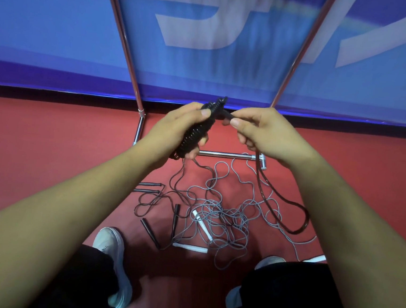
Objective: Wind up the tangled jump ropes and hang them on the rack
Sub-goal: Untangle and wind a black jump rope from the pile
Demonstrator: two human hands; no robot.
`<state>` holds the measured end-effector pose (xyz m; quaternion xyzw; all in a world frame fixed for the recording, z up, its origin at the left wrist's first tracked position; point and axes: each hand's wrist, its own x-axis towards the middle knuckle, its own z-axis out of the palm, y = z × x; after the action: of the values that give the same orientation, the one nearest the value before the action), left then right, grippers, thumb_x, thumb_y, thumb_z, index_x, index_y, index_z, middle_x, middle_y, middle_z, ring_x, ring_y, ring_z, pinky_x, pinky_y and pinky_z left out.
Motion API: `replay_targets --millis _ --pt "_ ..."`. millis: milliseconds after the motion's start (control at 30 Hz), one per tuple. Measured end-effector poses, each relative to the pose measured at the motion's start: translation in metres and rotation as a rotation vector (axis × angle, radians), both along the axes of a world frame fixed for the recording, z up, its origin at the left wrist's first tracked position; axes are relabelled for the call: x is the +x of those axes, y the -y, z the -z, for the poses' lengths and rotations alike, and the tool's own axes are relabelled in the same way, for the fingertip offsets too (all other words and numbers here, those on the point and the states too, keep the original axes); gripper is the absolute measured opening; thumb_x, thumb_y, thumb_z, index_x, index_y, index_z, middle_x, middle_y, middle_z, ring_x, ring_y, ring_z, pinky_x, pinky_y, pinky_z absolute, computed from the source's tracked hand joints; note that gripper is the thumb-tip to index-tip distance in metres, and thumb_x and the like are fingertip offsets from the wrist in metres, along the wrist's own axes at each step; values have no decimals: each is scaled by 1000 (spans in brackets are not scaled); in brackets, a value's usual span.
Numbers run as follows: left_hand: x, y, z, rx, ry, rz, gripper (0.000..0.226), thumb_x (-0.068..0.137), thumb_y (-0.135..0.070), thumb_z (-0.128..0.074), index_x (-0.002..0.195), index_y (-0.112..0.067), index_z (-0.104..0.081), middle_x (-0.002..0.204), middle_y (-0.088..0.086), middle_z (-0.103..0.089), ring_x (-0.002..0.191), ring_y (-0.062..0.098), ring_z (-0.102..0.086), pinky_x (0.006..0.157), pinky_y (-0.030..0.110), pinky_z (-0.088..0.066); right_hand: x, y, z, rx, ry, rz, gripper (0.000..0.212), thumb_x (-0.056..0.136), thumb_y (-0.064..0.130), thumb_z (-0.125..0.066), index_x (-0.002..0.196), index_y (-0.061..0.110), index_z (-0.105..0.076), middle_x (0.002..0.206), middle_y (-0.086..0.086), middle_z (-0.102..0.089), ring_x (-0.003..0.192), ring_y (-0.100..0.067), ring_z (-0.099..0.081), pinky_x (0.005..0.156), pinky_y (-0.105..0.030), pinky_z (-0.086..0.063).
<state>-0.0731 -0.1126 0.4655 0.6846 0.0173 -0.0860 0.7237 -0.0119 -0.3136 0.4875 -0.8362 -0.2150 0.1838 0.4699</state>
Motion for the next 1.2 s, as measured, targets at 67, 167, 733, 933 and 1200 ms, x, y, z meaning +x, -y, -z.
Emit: replay_targets --millis 67,167,733,933,1200 --pt "1 1 1 -77 -57 -43 22 97 -40 -49 94 -18 -50 62 8 -53 40 21 -42 42 25 -35 -1 0 1 15 -54 -20 20 102 16 -52 109 19 -70 59 3 -51 52 -12 -44 55 -26 -43" --pt "2 0 4 -146 -134 -84 24 99 -44 -50 101 -20 -55 65 4 -54 42 22 -42 41 24 -35 -1 -1 5 9 -86 -10 16 102 14 -52 108 12 -66 60 3 -53 53 -14 -47 60 -35 -47" --pt "11 -20 -5 225 -18 -287 18 92 -30 -71 109 -27 -70 72 9 -65 49 22 -50 43 23 -35 -13 -9 3 44 -293 50 12 100 3 -53 103 -6 -60 71 -8 -59 51 -9 -52 50 -22 -49" --pt "12 -29 6 892 150 -298 36 80 -57 -72 112 -43 -61 83 -14 -66 84 19 -65 75 34 -50 -22 -19 1 -57 -233 -9 16 100 8 -51 100 3 -67 63 1 -55 49 -8 -44 54 -27 -42" --pt "6 -20 4 1367 315 -68 46 84 -61 -64 126 -43 -54 106 -3 -72 101 29 -66 69 32 -41 -30 -25 -6 -104 -38 -20 11 89 10 -67 81 3 -72 53 7 -46 43 -2 -33 43 -15 -28"
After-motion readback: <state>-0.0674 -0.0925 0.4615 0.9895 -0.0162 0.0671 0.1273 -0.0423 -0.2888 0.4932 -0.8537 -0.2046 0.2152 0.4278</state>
